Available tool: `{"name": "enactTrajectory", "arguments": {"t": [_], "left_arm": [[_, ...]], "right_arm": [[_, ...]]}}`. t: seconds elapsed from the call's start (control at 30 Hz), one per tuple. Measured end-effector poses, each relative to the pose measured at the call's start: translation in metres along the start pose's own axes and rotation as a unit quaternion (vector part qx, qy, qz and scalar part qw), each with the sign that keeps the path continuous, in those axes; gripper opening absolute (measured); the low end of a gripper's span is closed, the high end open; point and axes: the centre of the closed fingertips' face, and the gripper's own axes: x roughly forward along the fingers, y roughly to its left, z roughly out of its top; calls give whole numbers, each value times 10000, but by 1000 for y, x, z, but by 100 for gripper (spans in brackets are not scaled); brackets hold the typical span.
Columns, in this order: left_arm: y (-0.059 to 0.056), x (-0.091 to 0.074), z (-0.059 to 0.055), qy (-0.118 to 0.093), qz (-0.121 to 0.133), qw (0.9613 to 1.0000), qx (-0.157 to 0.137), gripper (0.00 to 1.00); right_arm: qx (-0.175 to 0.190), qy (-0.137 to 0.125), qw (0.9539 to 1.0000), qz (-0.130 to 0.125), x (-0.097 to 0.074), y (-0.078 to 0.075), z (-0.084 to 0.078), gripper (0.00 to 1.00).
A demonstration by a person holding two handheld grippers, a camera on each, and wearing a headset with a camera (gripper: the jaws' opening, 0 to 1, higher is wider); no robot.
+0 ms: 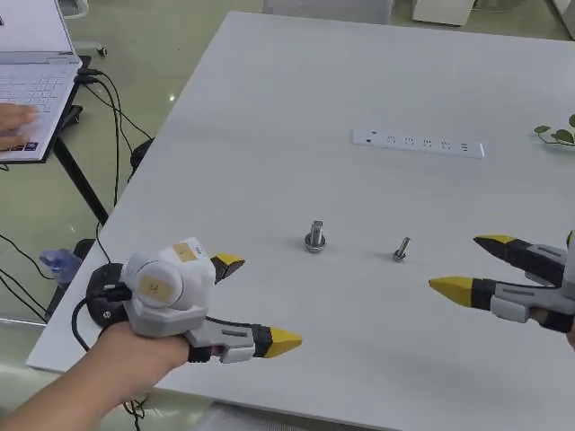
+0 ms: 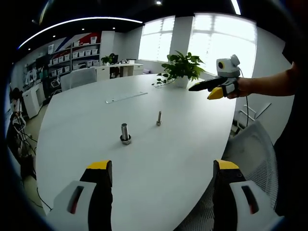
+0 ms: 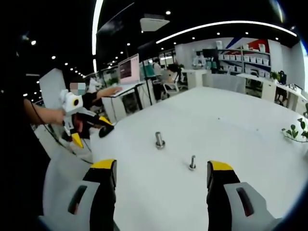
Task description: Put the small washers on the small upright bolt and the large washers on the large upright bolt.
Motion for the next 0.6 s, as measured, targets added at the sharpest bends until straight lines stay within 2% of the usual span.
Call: {"name": "enactTrajectory", "arguments": {"t": [0.1,0.2,0.47,0.6], "left_arm": [[-1,-1,2,-74,-10,10000,-66,87],[-3,-1,2,-123,-36,9998,-125,88],[-8,-3,-3,-120,-38,9998,-173,89],[-10,-5,-4,-124,-40,9997,-200,89]], "right_arm": [[-104,-25,9999,-27,-6,5,-5,82],[-35,-3,10000,-23,-12,10,-14,86],[80,-123,9999,5,-23,25,-30,94],[-3,-109,9999,12,-25,29,-33,97]]}}
